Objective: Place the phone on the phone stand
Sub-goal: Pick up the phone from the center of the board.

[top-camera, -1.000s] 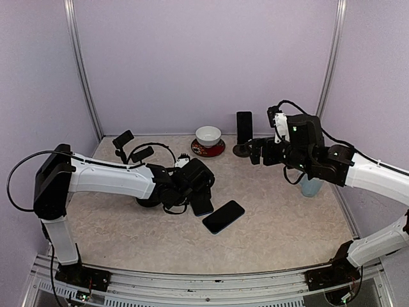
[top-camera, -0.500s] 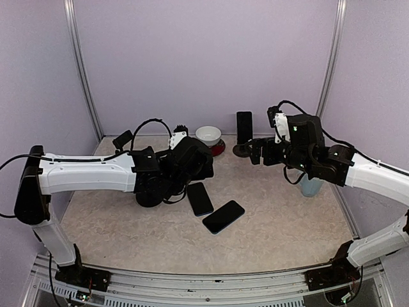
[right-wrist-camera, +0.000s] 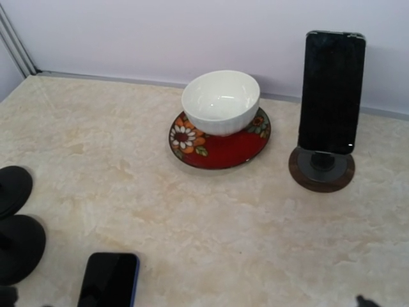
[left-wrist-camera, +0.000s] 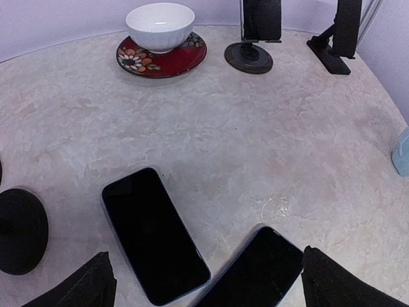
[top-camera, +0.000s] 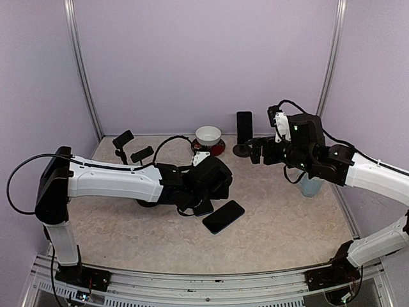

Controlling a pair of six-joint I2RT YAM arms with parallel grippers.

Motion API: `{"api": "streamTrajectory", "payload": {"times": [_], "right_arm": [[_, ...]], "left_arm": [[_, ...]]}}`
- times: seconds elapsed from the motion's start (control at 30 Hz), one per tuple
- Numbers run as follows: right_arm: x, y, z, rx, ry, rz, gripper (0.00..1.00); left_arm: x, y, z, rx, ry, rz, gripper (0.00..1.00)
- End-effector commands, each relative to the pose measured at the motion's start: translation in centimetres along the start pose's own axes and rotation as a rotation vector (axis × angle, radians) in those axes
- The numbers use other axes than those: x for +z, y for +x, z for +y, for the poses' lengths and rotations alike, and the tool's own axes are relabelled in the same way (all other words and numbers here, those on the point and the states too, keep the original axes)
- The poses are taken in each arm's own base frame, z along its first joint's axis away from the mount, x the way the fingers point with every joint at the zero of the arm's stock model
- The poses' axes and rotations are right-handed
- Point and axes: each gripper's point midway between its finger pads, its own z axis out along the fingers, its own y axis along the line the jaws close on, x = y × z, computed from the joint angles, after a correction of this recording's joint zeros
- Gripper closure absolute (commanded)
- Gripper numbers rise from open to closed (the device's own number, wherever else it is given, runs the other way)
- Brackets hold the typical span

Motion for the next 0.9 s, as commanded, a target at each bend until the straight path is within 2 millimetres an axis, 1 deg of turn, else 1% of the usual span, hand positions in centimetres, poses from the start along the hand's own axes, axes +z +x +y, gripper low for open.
{"api": "streamTrajectory", "payload": {"times": [0.0, 0.17, 0.4, 0.67, 0.87], "right_arm": [[-0.4, -0.7, -0.1, 0.015, -0.008, -0.031, 0.0], [-0.4, -0.6, -0.2, 0.016, -0.008, -0.029, 0.0], [-0.4, -0.6, -0.2, 0.014, -0.008, -0.031, 0.0], [0.0, 0.0, -0.1, 0.01, -0.011, -0.016, 0.0], [0.0, 0.0, -0.1, 0.009, -0.013, -0.016, 0.0]], "left_arm": [[2.0, 0.6, 1.2, -0.044, 0.003, 0.06, 0.01], [4.2, 1.4, 2.9, -0.052, -0.038, 0.09, 0.01], [6.4, 2.9, 4.3, -0.051, -0.073, 0.132, 0.01], [8.0, 3.6, 5.3, -0.064, -0.088, 0.157, 0.01], [8.6, 4.7, 5.8, -0.063, -0.103, 0.184, 0.01]]}}
